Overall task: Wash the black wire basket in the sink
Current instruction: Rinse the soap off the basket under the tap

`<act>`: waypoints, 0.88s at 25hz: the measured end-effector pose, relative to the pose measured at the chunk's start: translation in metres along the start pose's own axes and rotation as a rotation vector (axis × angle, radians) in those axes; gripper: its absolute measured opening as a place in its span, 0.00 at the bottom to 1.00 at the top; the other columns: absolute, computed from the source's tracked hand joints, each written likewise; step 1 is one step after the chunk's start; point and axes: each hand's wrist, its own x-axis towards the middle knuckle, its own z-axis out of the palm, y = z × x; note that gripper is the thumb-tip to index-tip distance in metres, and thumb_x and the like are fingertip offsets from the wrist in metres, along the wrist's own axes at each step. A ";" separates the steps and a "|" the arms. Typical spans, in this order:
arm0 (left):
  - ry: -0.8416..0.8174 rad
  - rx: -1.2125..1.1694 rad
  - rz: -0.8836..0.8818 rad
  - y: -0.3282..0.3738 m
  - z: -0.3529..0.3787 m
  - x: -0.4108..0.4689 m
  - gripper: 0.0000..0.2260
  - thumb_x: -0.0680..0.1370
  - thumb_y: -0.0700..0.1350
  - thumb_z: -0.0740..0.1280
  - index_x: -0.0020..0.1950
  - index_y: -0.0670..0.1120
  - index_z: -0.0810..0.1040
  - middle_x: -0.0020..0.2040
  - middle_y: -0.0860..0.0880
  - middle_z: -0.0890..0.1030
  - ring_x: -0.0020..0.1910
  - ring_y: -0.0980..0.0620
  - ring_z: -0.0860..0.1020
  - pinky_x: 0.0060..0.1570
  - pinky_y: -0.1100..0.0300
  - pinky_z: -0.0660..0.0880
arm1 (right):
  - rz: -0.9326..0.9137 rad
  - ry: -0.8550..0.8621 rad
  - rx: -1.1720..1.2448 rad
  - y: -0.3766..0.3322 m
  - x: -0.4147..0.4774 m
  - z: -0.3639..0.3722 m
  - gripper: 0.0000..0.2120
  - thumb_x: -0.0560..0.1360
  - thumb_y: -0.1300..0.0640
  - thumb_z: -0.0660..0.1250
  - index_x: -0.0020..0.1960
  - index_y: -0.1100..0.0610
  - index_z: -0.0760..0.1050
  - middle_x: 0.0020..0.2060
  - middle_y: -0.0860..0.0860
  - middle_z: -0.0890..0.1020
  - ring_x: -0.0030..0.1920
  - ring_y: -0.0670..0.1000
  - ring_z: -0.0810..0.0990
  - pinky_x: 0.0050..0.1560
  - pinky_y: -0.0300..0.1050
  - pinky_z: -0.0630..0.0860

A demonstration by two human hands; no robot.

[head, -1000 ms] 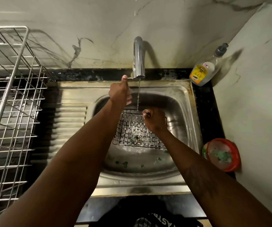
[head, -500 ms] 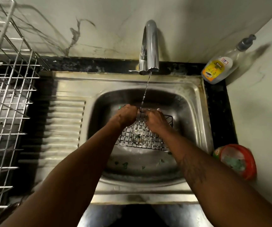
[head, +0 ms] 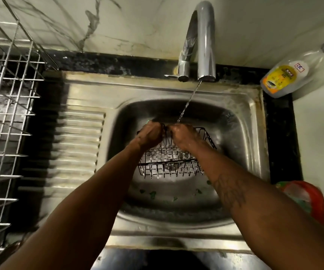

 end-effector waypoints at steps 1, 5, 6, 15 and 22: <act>-0.006 0.001 -0.035 -0.003 -0.002 0.004 0.09 0.79 0.37 0.61 0.44 0.41 0.80 0.37 0.47 0.80 0.33 0.47 0.77 0.34 0.55 0.72 | 0.033 -0.033 0.055 0.003 0.004 -0.004 0.20 0.82 0.62 0.58 0.68 0.45 0.75 0.52 0.45 0.79 0.48 0.51 0.79 0.51 0.49 0.79; -0.037 -0.014 -0.095 -0.015 -0.004 0.011 0.13 0.79 0.36 0.60 0.35 0.45 0.72 0.30 0.49 0.75 0.28 0.46 0.76 0.30 0.55 0.71 | 0.125 -0.068 0.018 0.045 0.009 -0.020 0.20 0.82 0.59 0.59 0.69 0.42 0.74 0.56 0.44 0.80 0.50 0.51 0.81 0.55 0.50 0.80; -0.029 -0.006 -0.088 -0.011 -0.005 0.008 0.13 0.80 0.36 0.60 0.36 0.46 0.70 0.30 0.50 0.73 0.28 0.50 0.73 0.31 0.57 0.68 | 0.105 -0.078 -0.039 0.048 0.005 -0.020 0.21 0.82 0.62 0.59 0.70 0.44 0.73 0.54 0.47 0.80 0.49 0.52 0.81 0.53 0.50 0.81; -0.055 -0.005 -0.132 -0.014 -0.004 0.004 0.08 0.78 0.38 0.63 0.50 0.38 0.82 0.48 0.36 0.83 0.48 0.36 0.82 0.43 0.51 0.74 | -0.042 -0.178 0.039 -0.002 0.019 -0.010 0.16 0.82 0.56 0.54 0.63 0.47 0.77 0.48 0.49 0.80 0.45 0.54 0.81 0.45 0.50 0.80; -0.084 0.055 -0.232 -0.022 -0.009 -0.011 0.10 0.79 0.37 0.60 0.54 0.36 0.79 0.50 0.33 0.82 0.48 0.34 0.81 0.43 0.50 0.78 | 0.022 -0.192 -0.122 0.013 0.027 -0.012 0.16 0.81 0.62 0.61 0.65 0.50 0.76 0.53 0.56 0.81 0.49 0.55 0.81 0.50 0.50 0.81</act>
